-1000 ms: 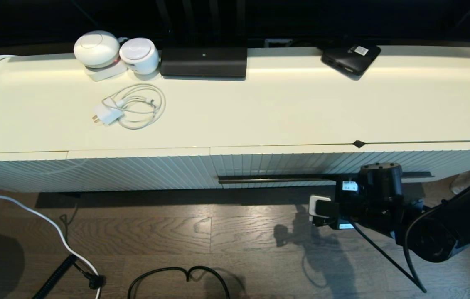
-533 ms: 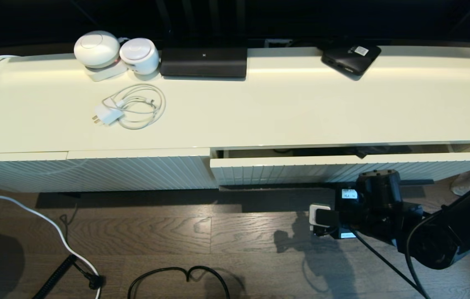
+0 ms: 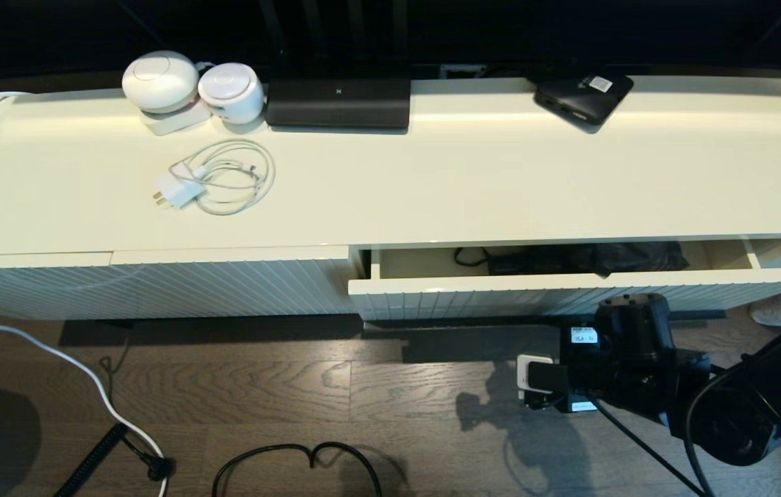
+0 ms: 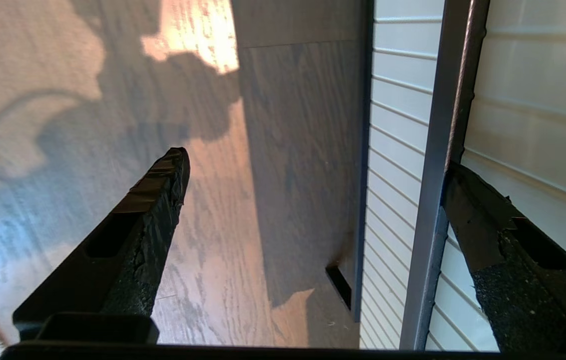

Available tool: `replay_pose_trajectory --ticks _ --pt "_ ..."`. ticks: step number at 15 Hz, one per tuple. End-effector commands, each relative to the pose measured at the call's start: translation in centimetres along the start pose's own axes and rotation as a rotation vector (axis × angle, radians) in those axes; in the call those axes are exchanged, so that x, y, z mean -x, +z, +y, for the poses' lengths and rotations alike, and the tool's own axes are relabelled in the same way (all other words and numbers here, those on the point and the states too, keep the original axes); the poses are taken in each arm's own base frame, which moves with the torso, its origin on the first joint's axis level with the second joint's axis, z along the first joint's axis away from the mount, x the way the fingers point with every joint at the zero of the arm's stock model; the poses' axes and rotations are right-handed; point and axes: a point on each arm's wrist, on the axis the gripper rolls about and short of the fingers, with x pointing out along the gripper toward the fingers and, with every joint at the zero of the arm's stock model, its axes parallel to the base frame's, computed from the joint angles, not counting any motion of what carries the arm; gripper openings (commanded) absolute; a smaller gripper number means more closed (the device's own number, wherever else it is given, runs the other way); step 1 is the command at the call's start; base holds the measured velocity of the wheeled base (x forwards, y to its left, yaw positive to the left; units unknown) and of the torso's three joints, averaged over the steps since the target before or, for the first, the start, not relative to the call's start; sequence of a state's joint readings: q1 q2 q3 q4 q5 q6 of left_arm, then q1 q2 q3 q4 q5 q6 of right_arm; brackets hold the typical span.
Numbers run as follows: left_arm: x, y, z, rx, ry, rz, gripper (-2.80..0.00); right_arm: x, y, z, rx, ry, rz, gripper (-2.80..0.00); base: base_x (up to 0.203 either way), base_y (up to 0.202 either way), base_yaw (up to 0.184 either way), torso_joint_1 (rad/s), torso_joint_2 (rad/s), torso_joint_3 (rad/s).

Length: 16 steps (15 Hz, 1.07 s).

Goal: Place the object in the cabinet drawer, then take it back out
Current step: Open the drawer

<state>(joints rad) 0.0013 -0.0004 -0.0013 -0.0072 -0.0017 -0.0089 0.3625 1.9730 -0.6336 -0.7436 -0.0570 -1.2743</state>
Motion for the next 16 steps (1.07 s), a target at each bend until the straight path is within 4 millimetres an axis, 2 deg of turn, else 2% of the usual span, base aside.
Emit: replay_pose_trajectory --ticks 1,7,8,14,16 --pt "0.0 0.0 0.0 0.000 0.000 -0.002 -2.80 0.6 0.3 0.1 0.011 -0.004 -0.009 0.00 0.000 0.000 0.000 0.000 0.00 0.000" --pt "0.0 0.0 0.0 0.000 0.000 -0.003 -2.80 2.3 0.8 0.8 0.026 0.004 -0.029 0.00 0.000 0.000 0.000 0.000 0.00 0.000" --pt "0.0 0.0 0.0 0.000 0.000 -0.003 -2.80 2.7 0.8 0.8 0.025 0.001 -0.034 -2.80 0.000 0.000 0.000 0.000 0.00 0.000" --pt "0.0 0.0 0.0 -0.001 0.000 -0.003 -2.80 5.7 0.7 0.4 0.027 -0.037 -0.052 -2.80 0.000 0.000 0.000 0.000 0.00 0.000" --pt "0.0 0.0 0.0 -0.001 0.000 -0.003 -2.80 7.9 0.5 0.2 0.024 -0.079 -0.062 -2.80 0.000 0.000 0.000 0.000 0.00 0.000"
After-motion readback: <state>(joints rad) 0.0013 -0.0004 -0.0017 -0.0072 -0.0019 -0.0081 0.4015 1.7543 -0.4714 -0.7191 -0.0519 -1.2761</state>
